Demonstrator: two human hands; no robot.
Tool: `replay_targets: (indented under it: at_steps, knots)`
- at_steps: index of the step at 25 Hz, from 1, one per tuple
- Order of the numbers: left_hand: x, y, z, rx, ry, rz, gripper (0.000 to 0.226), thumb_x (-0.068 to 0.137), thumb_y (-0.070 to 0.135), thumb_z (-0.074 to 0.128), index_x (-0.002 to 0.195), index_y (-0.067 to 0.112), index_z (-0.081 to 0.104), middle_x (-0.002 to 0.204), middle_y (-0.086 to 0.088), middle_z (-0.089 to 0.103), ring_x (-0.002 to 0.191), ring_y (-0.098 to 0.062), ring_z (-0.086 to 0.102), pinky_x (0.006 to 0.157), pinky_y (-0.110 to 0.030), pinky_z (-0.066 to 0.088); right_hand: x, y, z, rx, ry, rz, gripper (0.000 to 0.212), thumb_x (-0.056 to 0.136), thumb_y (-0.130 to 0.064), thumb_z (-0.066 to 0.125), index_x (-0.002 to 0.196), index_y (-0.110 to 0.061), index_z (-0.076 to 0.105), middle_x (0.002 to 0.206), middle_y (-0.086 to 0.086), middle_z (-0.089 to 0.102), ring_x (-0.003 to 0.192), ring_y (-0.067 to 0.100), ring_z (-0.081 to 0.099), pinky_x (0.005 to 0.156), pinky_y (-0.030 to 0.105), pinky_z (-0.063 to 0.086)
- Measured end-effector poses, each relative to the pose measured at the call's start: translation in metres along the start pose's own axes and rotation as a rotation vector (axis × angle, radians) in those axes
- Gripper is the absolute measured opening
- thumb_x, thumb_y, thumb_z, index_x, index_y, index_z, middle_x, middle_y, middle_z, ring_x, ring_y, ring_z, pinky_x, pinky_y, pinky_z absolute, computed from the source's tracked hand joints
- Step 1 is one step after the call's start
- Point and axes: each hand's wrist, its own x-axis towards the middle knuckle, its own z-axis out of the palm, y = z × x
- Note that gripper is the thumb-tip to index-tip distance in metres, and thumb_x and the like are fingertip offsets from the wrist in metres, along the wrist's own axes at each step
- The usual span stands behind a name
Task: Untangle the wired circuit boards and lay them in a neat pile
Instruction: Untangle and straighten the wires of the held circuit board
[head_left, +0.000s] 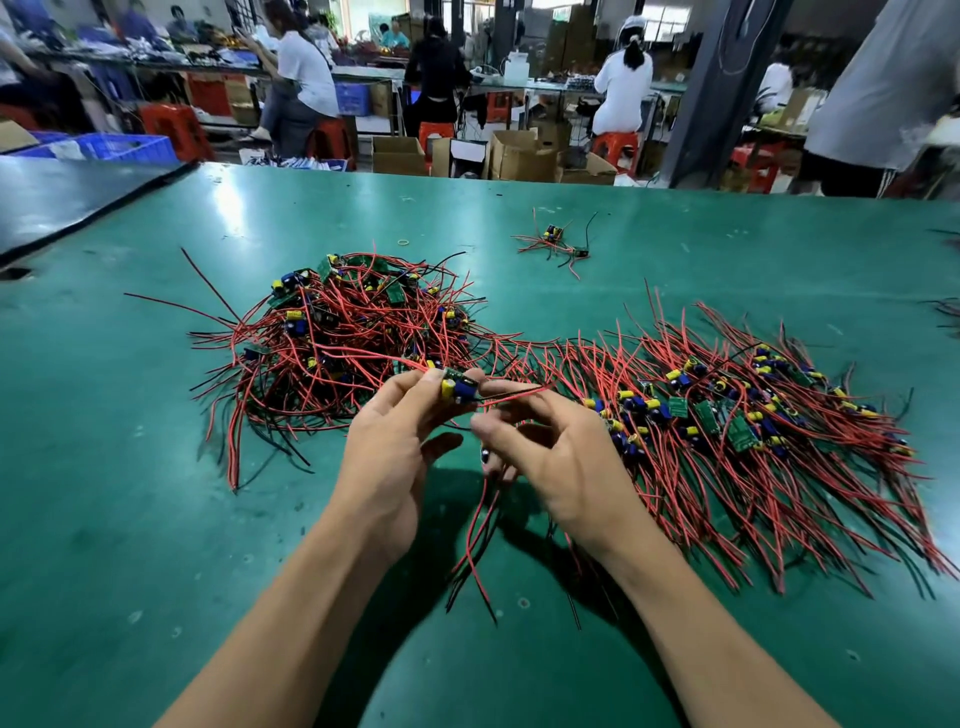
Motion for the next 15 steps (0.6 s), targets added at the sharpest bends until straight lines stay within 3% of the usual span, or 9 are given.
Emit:
replay_targets:
  at_steps: [2,4,7,9,11,15]
  knots:
    - [0.000,-0.002,0.000,0.023,-0.031,0.024,0.004,0.086,0.018,0.065,0.086,0.020,0.061,0.099,-0.008,0.072,0.080,-0.015,0.068,0.062,-0.024,0.052,0.001,-0.004,0.002,0.120,0.071,0.006,0.013,0.095,-0.031,0.069,0.103,-0.025,0.076,0.086,0.007,0.076,0.065,0.019,0.070,0.061,0.030,0.057]
    - [-0.001,-0.001,-0.001,-0.019,-0.106,0.006,0.006,0.076,0.013,0.068,0.079,0.019,0.068,0.088,-0.006,0.072,0.076,-0.015,0.069,0.063,-0.025,0.054,0.005,-0.009,0.001,0.311,0.139,0.082,0.019,0.094,-0.032,0.066,0.091,-0.020,0.080,0.078,0.006,0.074,0.057,0.015,0.065,0.056,0.027,0.055]
    - [-0.001,0.001,-0.004,-0.140,-0.228,-0.224,0.029,0.073,0.005,0.060,0.101,0.003,0.068,0.081,-0.013,0.070,0.063,-0.021,0.069,0.058,-0.027,0.058,0.007,-0.019,-0.010,0.552,0.056,0.289,0.027,0.085,-0.041,0.065,0.077,-0.020,0.079,0.066,0.000,0.065,0.047,0.007,0.052,0.047,0.018,0.045]
    - [-0.001,0.001,-0.004,-0.054,-0.324,-0.360,0.031,0.085,0.019,0.057,0.108,0.002,0.067,0.084,-0.016,0.069,0.058,-0.022,0.066,0.055,-0.028,0.058,0.006,-0.019,-0.015,0.475,-0.056,0.322,0.028,0.084,-0.044,0.068,0.074,-0.019,0.077,0.062,-0.002,0.060,0.045,0.007,0.046,0.045,0.017,0.037]
    - [-0.002,-0.002,-0.005,0.126,-0.385,-0.366,0.032,0.089,0.034,0.061,0.098,0.005,0.073,0.083,-0.014,0.070,0.059,-0.022,0.067,0.056,-0.029,0.057,0.004,-0.017,-0.014,0.382,-0.127,0.322,0.029,0.084,-0.047,0.072,0.074,-0.019,0.073,0.060,-0.001,0.059,0.047,0.011,0.047,0.048,0.025,0.039]
    - [-0.006,-0.013,-0.004,0.282,-0.384,-0.231,0.021,0.087,0.016,0.067,0.099,-0.001,0.069,0.091,-0.025,0.072,0.075,-0.033,0.073,0.066,-0.036,0.062,0.002,-0.013,-0.015,0.231,-0.134,0.298,0.029,0.094,-0.038,0.065,0.087,-0.013,0.076,0.062,0.004,0.062,0.043,0.011,0.049,0.043,0.022,0.044]
